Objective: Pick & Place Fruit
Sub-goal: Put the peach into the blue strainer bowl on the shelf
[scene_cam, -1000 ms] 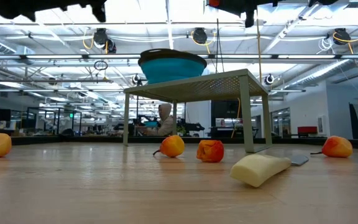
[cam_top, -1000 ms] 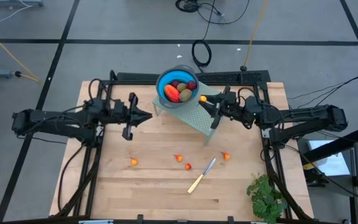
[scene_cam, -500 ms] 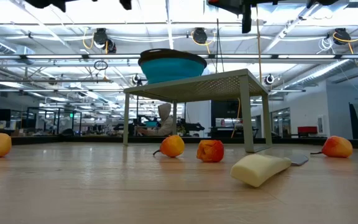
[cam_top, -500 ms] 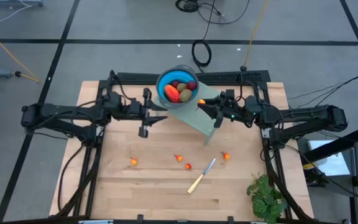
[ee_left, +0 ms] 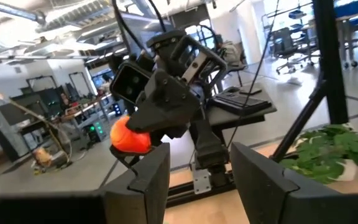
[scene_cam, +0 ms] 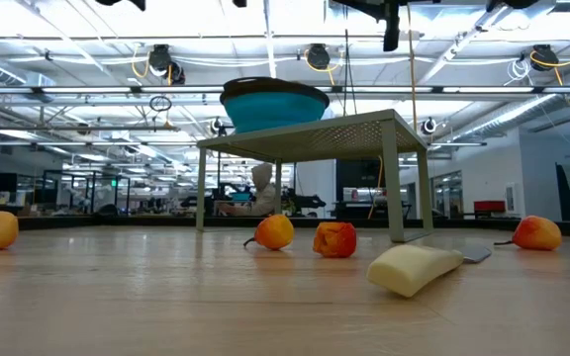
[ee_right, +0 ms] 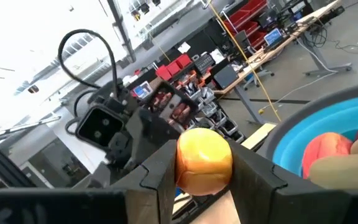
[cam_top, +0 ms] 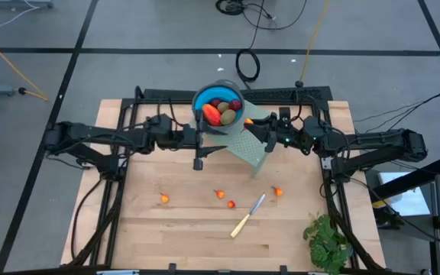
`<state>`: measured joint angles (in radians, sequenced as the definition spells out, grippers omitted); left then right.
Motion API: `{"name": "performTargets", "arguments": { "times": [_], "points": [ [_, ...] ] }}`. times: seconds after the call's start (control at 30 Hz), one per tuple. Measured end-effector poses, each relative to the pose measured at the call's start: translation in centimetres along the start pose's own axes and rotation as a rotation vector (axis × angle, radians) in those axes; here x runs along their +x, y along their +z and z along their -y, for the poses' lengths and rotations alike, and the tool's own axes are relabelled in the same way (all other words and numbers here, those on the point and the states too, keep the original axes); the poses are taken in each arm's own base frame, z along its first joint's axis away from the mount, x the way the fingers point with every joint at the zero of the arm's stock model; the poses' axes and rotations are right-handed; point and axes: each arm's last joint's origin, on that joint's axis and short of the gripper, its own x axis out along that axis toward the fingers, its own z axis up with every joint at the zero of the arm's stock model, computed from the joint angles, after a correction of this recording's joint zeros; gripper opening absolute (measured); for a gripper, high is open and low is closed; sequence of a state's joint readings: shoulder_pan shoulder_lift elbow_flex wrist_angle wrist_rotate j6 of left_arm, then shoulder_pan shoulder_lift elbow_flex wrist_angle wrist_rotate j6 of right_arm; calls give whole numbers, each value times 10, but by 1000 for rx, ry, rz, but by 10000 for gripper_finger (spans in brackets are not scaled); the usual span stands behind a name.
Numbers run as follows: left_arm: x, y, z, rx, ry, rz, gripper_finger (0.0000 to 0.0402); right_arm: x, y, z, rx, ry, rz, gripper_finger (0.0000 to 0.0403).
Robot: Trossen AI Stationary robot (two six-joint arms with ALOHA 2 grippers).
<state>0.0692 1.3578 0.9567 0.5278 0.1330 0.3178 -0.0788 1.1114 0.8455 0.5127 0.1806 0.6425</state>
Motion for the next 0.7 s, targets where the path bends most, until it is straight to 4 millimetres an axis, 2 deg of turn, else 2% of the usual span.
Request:
{"name": "performTargets", "arguments": {
  "times": [0.4,0.7],
  "points": [
    [36,-3,-1,-67,156,-54,171,0,4,-3,-113,30,47,116],
    [43,3,-5,-108,226,-46,170,0,4,-4,-226,30,50,116]
  ]
}}
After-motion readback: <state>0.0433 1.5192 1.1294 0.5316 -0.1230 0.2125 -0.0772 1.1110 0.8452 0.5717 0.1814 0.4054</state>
